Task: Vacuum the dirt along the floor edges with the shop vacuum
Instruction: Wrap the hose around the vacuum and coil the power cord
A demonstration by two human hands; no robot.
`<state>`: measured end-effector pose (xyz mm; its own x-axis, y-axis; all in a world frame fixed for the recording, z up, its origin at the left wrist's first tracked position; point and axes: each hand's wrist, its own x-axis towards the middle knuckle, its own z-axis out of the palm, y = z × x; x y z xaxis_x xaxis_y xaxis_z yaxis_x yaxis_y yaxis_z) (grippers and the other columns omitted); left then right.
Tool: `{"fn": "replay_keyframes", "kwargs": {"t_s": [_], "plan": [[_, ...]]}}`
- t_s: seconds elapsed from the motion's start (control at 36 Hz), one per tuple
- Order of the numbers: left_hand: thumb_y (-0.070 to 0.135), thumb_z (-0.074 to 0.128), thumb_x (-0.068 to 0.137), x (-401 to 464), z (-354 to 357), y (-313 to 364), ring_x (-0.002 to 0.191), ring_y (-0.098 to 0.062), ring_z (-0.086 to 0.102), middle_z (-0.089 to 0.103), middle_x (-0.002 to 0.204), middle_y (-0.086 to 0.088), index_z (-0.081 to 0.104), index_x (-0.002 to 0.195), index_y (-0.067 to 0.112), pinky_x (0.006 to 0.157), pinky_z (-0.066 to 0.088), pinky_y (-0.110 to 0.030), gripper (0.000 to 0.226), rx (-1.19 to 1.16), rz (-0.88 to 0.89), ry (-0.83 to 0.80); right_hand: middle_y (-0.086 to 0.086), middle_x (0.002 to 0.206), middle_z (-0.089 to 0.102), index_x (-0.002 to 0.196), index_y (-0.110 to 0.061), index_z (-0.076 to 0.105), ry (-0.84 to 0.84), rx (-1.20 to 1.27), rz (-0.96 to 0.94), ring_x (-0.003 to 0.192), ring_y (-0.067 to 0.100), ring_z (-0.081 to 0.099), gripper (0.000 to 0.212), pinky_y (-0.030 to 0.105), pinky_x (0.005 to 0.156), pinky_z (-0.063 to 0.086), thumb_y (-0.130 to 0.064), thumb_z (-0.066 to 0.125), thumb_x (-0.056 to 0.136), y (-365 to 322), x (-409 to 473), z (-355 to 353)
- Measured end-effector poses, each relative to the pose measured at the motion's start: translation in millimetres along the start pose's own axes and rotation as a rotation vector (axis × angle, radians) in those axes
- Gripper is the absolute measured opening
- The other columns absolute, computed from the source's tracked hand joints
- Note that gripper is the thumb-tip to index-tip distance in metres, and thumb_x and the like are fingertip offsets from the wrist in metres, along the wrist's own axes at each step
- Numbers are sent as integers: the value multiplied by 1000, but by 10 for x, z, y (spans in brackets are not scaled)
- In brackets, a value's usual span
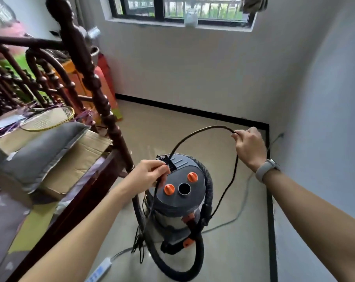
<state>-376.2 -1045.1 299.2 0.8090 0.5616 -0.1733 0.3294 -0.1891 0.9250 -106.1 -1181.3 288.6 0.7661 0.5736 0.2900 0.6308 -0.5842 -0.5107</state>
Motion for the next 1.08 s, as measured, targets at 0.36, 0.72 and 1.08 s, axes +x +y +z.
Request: {"fn": "replay_keyframes", "kwargs": {"t_s": [0.36,0.72,1.08], "plan": [[12,53,97,987,452,1220,60,-17,64,62,69,-5,66,83,5,67,61,-35,20,-343,39,-71,10,108,63,143,-4,39,-196,672,362,94,28,63,44,42,84,51,-13,42,100,152,232,111],[14,60,92,2496,557,1575,65,-14,64,65,71,-3,66,73,10,77,56,-28,21,-321,73,-79,4,66,42,82,-10,54,-221,864,257,52,13,44,24,27,56,49,-8,41,102,-17,419,309],[52,62,78,3366,-80,991,124,-8,36,42,126,11,52,123,31,107,29,-27,51,193,339,-230,12,63,45,83,-23,61,-149,389,37,52,8,32,27,19,52,29,-7,47,99,-250,1470,-68]]}}
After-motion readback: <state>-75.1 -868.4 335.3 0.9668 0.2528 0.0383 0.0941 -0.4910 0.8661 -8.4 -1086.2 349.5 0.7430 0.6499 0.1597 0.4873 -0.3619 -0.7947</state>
